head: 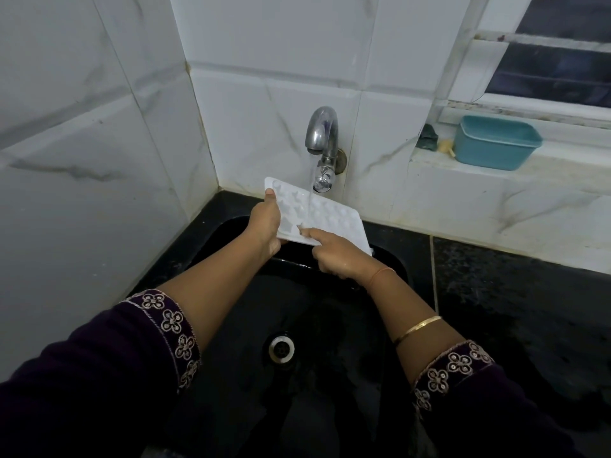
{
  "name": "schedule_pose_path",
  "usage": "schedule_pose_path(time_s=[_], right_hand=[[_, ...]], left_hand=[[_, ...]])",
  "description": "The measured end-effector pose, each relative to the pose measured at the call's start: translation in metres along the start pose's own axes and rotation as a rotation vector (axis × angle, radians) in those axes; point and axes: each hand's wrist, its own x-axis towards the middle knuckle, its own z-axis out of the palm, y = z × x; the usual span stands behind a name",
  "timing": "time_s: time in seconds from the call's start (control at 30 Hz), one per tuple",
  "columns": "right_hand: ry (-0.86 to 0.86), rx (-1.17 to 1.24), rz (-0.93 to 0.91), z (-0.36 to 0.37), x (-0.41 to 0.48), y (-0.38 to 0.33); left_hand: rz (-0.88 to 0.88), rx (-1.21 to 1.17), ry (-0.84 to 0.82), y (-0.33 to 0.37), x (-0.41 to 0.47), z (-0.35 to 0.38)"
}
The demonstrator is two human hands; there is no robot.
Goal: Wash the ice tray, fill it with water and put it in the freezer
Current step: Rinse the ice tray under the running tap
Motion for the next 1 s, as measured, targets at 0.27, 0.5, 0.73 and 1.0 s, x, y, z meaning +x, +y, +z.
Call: schedule_pose_path(time_s=[0.27, 0.5, 0.73, 1.0], right_hand=[[0.056, -0.045, -0.065, 0.003, 0.004, 0.000], [0.053, -0.050, -0.052, -0.006, 0.005, 0.001], [0.045, -0.035, -0.031, 0.000, 0.004, -0.007], [-0.011, 0.007, 0.084, -0.008, 0.003, -0.002]], left_hand=[[-0.003, -0.020, -0.020, 0.001, -0.006, 0.002], [-0.009, 0.031, -0.025, -0.004, -0.004, -0.002], [-0.003, -0.032, -0.025, -0.002, -0.004, 0.003], [-0.005, -0.028, 0.022, -0.002, 0.002, 0.001]])
